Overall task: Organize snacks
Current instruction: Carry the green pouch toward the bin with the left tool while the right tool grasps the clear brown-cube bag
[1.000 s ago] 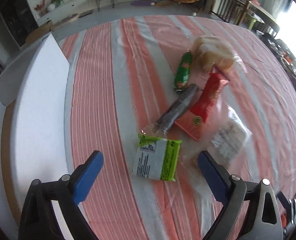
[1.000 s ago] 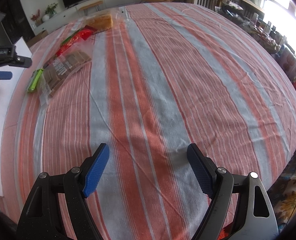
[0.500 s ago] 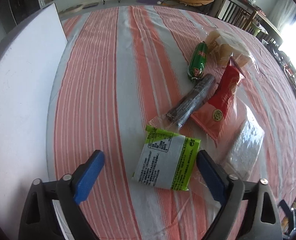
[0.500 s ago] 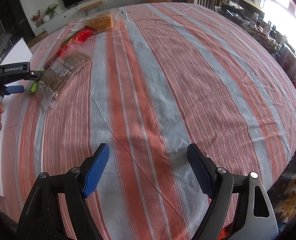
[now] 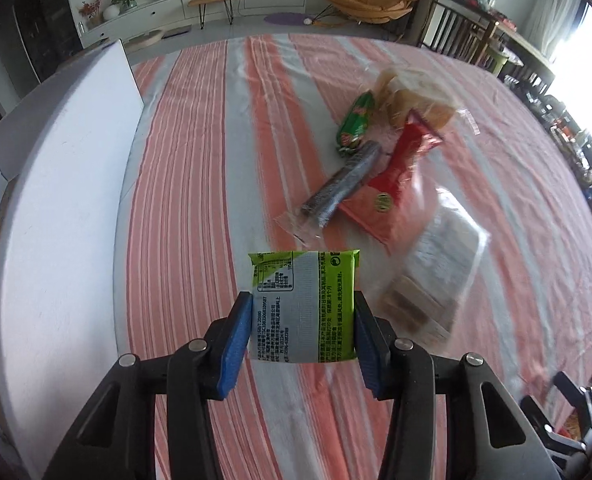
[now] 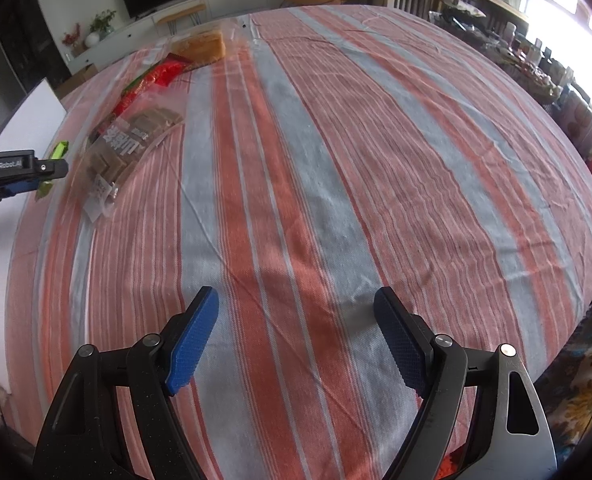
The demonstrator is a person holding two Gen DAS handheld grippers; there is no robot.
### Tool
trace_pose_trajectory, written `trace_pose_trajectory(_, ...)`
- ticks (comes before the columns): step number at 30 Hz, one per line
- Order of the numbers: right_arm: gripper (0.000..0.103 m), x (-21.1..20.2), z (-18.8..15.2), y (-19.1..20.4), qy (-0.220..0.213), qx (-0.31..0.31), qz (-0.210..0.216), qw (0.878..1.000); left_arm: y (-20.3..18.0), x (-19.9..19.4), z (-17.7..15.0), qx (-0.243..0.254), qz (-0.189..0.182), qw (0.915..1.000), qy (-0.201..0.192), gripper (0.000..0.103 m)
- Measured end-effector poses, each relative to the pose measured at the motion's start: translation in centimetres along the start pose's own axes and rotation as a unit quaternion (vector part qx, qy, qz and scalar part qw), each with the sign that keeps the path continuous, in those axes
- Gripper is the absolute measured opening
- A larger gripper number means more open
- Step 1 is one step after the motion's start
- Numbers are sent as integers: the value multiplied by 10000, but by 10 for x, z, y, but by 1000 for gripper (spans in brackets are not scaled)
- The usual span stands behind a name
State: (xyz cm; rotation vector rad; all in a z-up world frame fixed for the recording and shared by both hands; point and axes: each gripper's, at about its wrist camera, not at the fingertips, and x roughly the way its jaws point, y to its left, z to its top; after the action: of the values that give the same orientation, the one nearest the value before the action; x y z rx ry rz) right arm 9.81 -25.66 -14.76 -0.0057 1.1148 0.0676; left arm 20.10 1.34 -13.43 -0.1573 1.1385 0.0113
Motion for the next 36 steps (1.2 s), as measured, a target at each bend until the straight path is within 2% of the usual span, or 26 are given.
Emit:
trace_pose_trajectory(6, 83, 1, 0, 2, 30, -41, -59, 10000, -11, -58, -21, -36, -490, 9981, -363, 47)
trace_pose_trajectory(9, 83, 0, 1, -3, 50, 47, 89, 9999, -14, -94, -36, 78, -710, 9954, -632, 47)
trace_pose_trajectory(10, 87, 1, 2, -4, 74, 60, 205, 9997, -15, -106, -41, 132, -764, 9943, -727, 47)
trace_pose_trajectory(15, 90, 2, 3, -6, 94, 86, 328, 9994, -12, -164, -61, 400, -905, 9875, -1225, 47)
trace_pose_trajectory(19, 90, 2, 3, -5, 148, 37, 313, 9994, 0, -194, -70, 424, -957, 9831, -1500, 47)
trace_pose_trajectory(22, 88, -4, 6, -16, 253, 416, 734, 9961, 17, -212, -75, 323, -1007, 9802, -1673, 47)
trace_pose_trajectory(25, 88, -18, 21, -23, 82, 996, 1118, 9887, 36, -224, -79, 186, -936, 9777, -1871, 47)
trace_pose_trajectory(28, 88, -15, 50, 0, 147, 1107, 1251, 9858, 56, -227, -80, 25, -891, 9761, -1981, 47)
trace_pose_trajectory(32, 88, 23, 92, 55, 540, 1230, 1373, 9814, 76, -227, -78, -122, -835, 9758, -2018, 47)
trace_pose_trajectory(34, 88, 48, 107, 87, 667, 1262, 1238, 9820, 83, -229, -78, -170, -798, 9753, -2052, 47)
trace_pose_trajectory(36, 92, 66, 116, 115, 642, 1190, 751, 9880, 87, -229, -78, -180, -736, 9752, -2080, 47)
